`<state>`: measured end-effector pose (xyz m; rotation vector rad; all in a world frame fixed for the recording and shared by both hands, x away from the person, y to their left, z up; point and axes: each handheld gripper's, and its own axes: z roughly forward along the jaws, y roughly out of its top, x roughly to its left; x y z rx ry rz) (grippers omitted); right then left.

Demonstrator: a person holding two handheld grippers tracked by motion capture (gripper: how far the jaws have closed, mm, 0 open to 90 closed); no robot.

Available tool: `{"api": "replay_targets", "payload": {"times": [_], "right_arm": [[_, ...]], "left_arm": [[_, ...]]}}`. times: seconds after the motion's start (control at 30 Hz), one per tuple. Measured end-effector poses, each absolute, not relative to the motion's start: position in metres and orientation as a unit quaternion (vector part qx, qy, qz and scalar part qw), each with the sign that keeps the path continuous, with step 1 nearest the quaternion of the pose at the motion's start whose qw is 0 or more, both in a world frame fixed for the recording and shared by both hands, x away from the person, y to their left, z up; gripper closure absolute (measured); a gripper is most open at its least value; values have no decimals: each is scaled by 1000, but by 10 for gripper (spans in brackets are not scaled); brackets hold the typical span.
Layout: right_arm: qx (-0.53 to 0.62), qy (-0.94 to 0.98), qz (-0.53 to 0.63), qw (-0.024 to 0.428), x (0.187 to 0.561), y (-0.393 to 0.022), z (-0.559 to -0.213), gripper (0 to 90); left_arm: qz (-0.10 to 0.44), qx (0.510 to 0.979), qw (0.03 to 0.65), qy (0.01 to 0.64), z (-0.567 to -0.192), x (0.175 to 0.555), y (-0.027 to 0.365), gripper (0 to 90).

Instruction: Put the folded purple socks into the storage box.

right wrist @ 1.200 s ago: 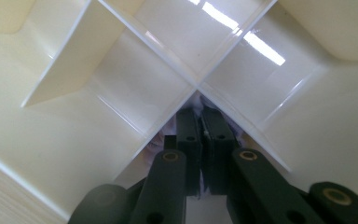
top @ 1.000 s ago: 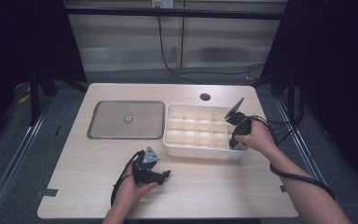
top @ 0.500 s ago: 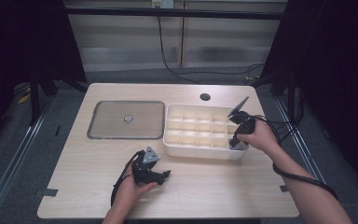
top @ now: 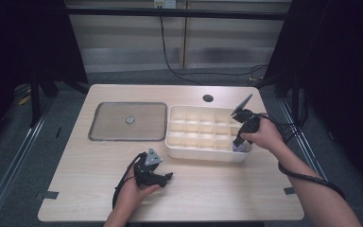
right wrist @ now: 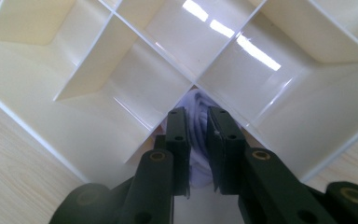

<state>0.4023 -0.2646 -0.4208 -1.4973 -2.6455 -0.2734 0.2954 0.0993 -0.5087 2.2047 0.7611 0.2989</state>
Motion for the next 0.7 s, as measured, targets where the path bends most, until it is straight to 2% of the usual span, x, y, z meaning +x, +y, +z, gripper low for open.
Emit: {"api": "replay_targets", "payload": {"times": [0.27, 0.7], "right_arm": [[-495, -863, -92, 37, 401, -273, -409, 780], [-499, -860, -100, 26, 397, -281, -398, 711]], "left_arm": [[117, 865, 385, 299, -509, 295, 99, 222], [118, 865, 385, 299, -509, 295, 99, 222]]}}
